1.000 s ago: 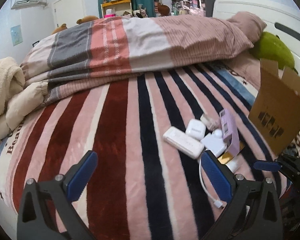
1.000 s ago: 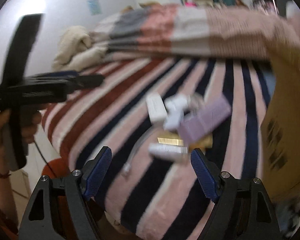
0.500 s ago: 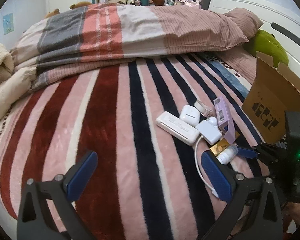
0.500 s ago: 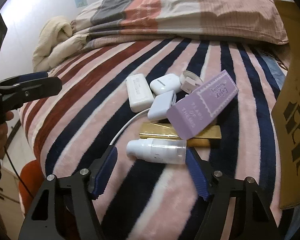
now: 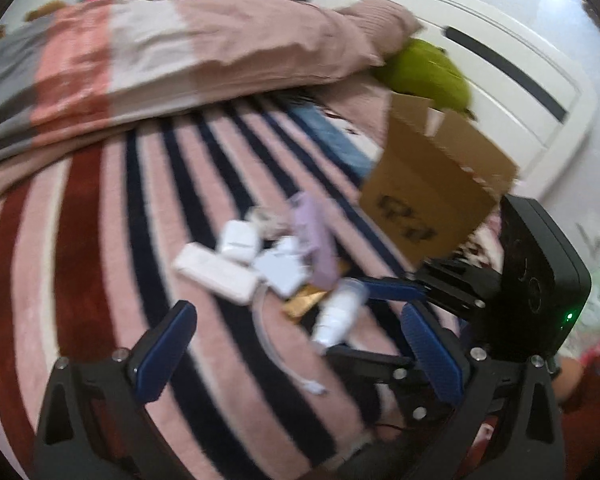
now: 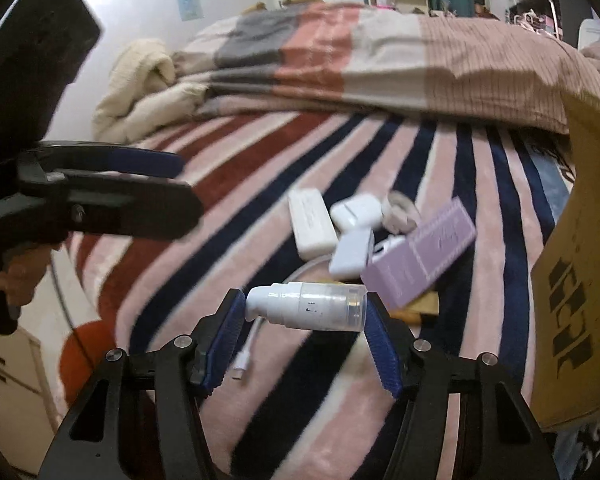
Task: Organize rigid objects
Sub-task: 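Reach the right gripper down and grasp the small white bottle, then carry the white bottle into the cardboard box and open the right gripper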
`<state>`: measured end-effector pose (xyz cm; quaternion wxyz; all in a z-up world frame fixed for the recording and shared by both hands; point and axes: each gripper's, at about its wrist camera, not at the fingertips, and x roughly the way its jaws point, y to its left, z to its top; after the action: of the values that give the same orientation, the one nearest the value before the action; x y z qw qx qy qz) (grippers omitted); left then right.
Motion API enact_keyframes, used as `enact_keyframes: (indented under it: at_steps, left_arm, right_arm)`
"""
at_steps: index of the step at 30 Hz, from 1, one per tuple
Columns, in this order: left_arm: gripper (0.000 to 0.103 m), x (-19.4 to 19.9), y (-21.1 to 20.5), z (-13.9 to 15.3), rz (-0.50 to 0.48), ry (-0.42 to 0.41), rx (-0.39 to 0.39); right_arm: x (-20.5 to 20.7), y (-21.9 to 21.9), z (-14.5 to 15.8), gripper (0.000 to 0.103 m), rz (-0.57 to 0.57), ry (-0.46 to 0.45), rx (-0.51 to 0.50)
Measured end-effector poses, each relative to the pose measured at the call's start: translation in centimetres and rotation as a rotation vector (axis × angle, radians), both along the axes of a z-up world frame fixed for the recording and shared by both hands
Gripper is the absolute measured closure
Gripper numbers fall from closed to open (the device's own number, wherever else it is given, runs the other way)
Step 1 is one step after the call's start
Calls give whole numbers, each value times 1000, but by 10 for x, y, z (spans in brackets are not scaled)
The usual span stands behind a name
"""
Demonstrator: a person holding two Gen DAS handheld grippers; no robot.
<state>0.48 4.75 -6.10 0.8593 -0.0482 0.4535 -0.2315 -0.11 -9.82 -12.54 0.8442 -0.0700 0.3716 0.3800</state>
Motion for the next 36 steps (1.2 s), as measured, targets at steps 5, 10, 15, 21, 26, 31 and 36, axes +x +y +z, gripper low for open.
enact_keyframes:
  at_steps: [5,10,15,21,26,31,36]
  left_arm:
    - [35,20,-26,23,-118,48,-40]
    - [63,42,-60,51,-225,58,-87]
    - [75,68,-104,78,-271,37,-34]
    - [75,107,-177,98,-366,15,33]
    - [74,144,-224,80,-414,87,45]
    - [74,164,-253,59,-430,144,66]
    - [59,169,-259,55,-421,139,99]
  right_arm:
    - [-8,-6,43,47,57,-121,29]
    - [-6,-25,82,47,58,-225,46]
    - [5,-57,108,47,-1,-304,34]
    - [33,-113,130,47,-94,-297,37]
    - [72,-154,129,47,-154,-175,-4]
    - [106,-174,114,46,-181,-62,-90]
    - [121,-183,103,46,-198,0,-142]
